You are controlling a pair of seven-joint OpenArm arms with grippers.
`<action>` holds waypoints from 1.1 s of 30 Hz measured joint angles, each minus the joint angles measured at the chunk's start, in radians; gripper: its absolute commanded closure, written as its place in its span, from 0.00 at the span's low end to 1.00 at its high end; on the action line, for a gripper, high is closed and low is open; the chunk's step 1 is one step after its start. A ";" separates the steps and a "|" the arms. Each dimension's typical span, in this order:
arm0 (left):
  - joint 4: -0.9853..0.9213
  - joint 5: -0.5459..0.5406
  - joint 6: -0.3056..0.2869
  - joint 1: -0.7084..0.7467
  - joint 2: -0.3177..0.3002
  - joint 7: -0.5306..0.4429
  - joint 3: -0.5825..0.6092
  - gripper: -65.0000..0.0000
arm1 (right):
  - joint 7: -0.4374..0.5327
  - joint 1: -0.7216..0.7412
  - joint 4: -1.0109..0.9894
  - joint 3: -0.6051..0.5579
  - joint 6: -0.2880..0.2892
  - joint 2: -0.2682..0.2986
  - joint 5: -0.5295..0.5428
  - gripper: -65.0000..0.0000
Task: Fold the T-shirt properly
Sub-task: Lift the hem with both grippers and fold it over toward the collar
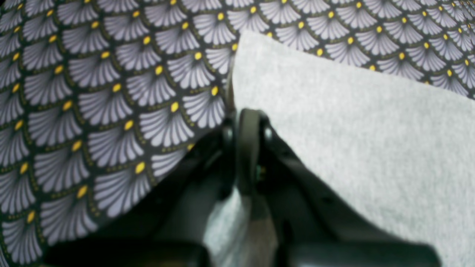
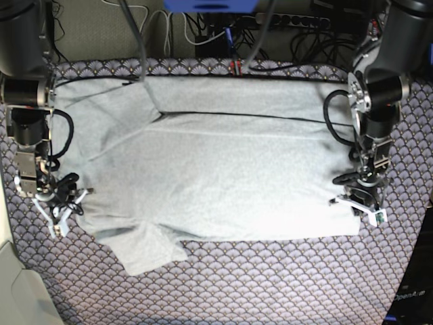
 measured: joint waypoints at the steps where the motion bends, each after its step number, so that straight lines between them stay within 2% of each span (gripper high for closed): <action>1: 0.002 0.000 0.000 0.000 0.000 0.003 0.000 0.99 | -0.025 -0.006 0.024 0.000 0.000 0.000 -0.004 1.00; 3: 0.014 0.000 -0.002 0.002 0.000 0.013 0.000 0.99 | -0.086 -0.032 0.100 0.000 0.001 0.000 -0.011 1.00; 7: 0.142 0.011 -0.019 0.031 -0.011 0.193 0.000 0.99 | -0.150 -0.143 0.314 0.000 0.003 0.017 -0.010 1.00; 12: 0.386 0.006 -0.022 0.131 -0.005 0.326 0.000 0.99 | -0.227 -0.235 0.496 0.058 0.003 0.009 -0.005 1.00; 15: 0.552 -0.072 -0.023 0.203 0.001 0.430 -0.013 0.99 | -0.268 -0.275 0.577 0.098 0.006 0.009 -0.009 1.00; 19: 0.694 -0.148 -0.023 0.271 -0.008 0.529 -0.051 0.99 | -0.293 -0.349 0.693 0.150 0.009 0.008 -0.004 1.00; 28: 0.966 -0.163 -0.033 0.401 -0.002 0.687 -0.162 0.99 | -0.296 -0.605 0.992 0.236 0.010 0.000 -0.001 1.00; 33: 1.102 -0.165 -0.034 0.492 0.003 0.737 -0.217 0.99 | -0.297 -0.736 1.105 0.281 0.014 -0.011 0.072 1.00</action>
